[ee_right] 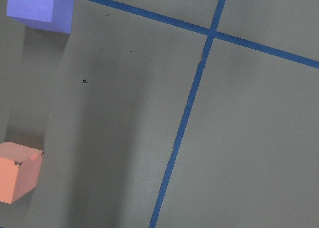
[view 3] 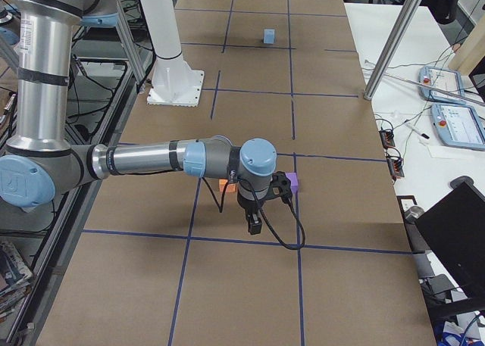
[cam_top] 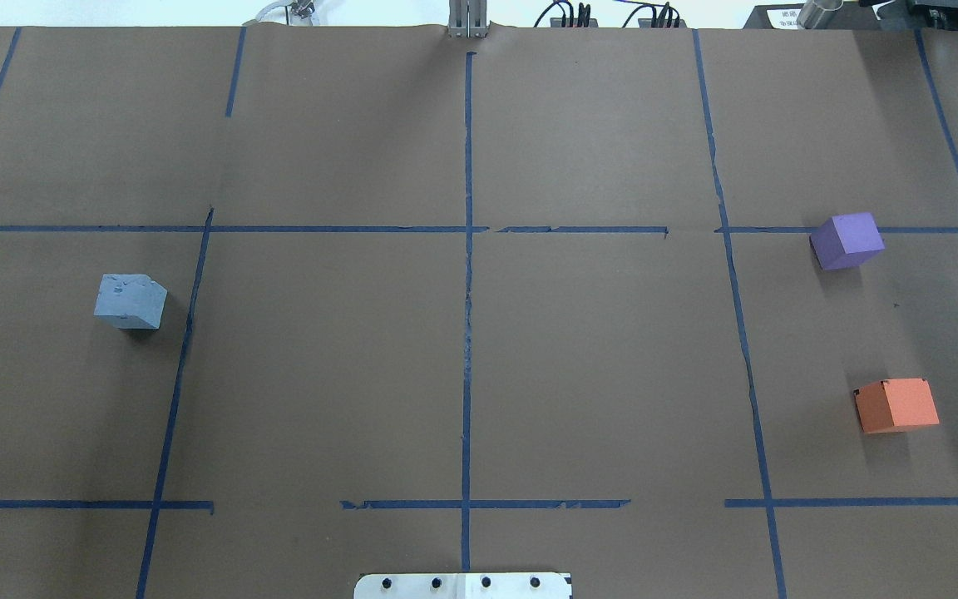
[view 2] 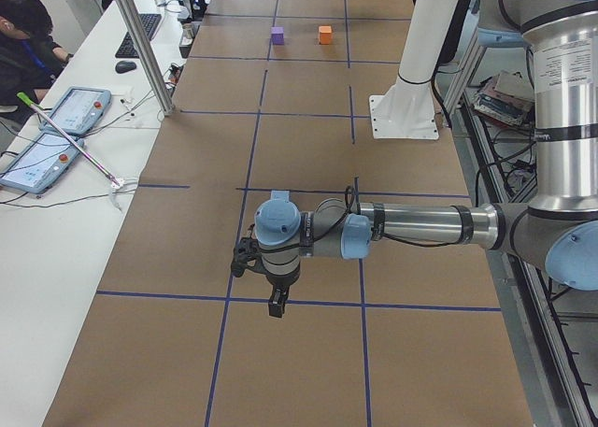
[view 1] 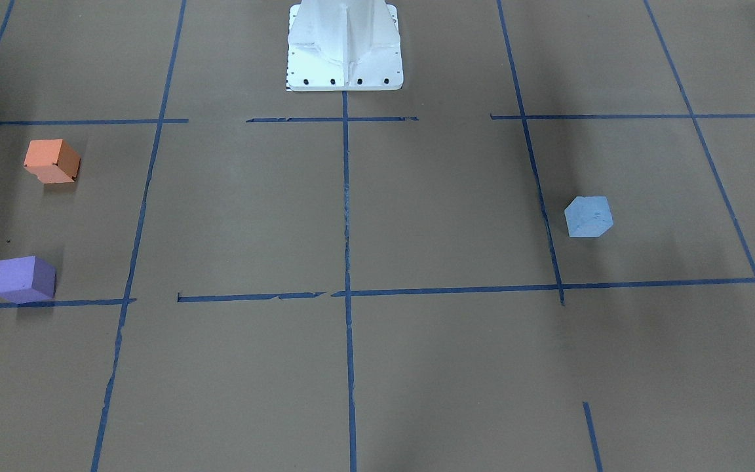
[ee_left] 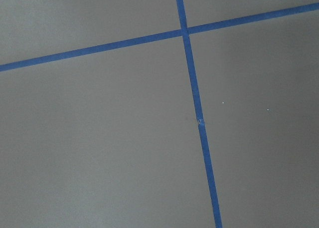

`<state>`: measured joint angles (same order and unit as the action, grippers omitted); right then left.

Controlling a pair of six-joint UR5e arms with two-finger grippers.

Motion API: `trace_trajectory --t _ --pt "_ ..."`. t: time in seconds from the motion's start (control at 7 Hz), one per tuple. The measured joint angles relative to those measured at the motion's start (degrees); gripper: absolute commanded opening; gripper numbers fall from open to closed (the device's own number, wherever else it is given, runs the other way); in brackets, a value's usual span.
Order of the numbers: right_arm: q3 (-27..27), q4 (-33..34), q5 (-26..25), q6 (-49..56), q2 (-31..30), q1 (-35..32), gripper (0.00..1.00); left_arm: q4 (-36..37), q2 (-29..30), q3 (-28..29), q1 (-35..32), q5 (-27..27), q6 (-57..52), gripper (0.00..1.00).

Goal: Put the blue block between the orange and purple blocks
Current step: 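Lower the left gripper onto the light blue cube and grasp it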

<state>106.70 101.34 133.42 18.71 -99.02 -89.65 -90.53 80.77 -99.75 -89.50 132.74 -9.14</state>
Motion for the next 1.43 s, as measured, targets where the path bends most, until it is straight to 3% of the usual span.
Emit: trace_trajectory --t 0.57,1.0,1.29,1.43 --pt "0.0 0.0 0.0 0.0 0.0 0.0 1.00 -0.6 0.8 0.1 0.2 -0.2 0.0 1.00" --pt "0.1 0.0 0.0 0.0 0.1 0.0 1.00 -6.0 6.8 1.2 1.1 0.0 1.1 1.00" --pt "0.1 0.0 0.0 0.0 0.1 0.0 1.00 -11.5 7.9 0.9 7.9 0.2 10.4 1.00" --pt "0.1 0.0 0.0 0.0 0.1 0.0 1.00 -15.9 8.0 0.7 14.5 0.1 20.8 1.00"
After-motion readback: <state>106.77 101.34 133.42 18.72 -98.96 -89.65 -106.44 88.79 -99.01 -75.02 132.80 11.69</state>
